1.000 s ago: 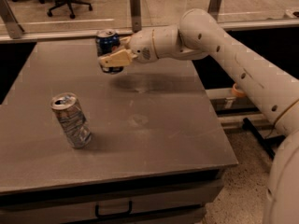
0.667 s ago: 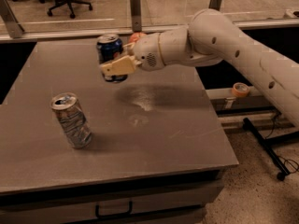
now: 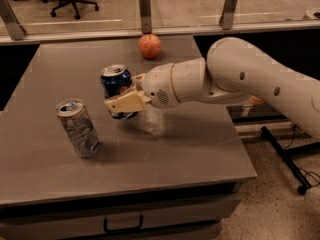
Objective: Move pepsi can near redbull can
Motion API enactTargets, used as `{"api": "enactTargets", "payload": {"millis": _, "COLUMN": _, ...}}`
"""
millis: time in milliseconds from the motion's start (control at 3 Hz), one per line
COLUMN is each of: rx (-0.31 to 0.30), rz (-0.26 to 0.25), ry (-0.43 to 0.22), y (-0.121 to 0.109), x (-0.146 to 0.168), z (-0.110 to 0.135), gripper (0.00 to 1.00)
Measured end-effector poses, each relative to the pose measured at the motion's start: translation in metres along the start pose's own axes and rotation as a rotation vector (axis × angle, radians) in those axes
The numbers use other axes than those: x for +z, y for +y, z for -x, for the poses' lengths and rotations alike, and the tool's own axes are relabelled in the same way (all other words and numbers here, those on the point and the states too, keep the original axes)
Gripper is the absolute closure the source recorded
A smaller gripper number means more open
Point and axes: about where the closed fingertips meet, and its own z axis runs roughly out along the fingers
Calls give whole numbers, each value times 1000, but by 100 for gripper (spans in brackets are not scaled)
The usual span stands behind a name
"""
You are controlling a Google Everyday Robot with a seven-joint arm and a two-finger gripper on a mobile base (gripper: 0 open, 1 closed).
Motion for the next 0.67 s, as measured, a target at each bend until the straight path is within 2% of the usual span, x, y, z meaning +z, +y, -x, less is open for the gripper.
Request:
{"api": "enactTargets", "payload": {"millis": 333, "rx": -10, "rz": -8, "ry": -13, "y": 22, "x": -1, "z": -17, "gripper": 82}}
{"api": "enactTargets", "payload": {"millis": 667, "rx": -23, "rz": -8, "ry": -59, "y": 33, "x": -1, "z": -28, "gripper": 60}}
